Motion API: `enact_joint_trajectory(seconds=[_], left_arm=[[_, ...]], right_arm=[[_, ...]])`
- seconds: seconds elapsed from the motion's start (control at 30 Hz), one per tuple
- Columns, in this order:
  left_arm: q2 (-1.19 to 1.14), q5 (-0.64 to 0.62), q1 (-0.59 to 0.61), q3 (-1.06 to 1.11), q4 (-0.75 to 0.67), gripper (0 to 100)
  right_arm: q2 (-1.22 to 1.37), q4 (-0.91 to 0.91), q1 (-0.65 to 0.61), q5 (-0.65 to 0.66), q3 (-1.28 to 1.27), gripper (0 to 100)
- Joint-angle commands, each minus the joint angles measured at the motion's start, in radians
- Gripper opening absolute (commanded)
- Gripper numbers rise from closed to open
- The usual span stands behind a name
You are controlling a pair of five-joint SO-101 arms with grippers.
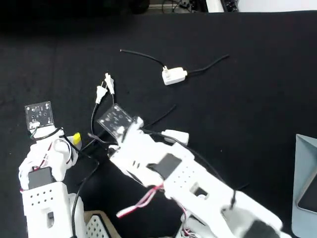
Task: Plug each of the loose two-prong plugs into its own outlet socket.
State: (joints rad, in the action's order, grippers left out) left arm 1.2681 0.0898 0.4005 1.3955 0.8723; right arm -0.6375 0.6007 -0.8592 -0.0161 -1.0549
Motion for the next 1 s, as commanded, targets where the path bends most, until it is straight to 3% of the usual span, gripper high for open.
enact_joint_trajectory(seconds=[0.0,0.37,0.5,0.97], left_arm=[[0.014,-0.011,0.007,-0.002,-0.023,26],[0.014,-0.009,0.005,0.001,-0.025,26],[0.014,-0.009,0.005,0.001,-0.025,26],[0.014,-0.008,0.010,0.001,-0.025,26]], right_arm=[[0.085,-0.017,-0.012,0.006,0.101,1.2],[0.216,0.018,-0.012,0.002,0.160,1.2],[0.225,0.083,-0.012,-0.064,0.211,1.2],[0.343,0.044,-0.029,-0.071,0.214,1.2]])
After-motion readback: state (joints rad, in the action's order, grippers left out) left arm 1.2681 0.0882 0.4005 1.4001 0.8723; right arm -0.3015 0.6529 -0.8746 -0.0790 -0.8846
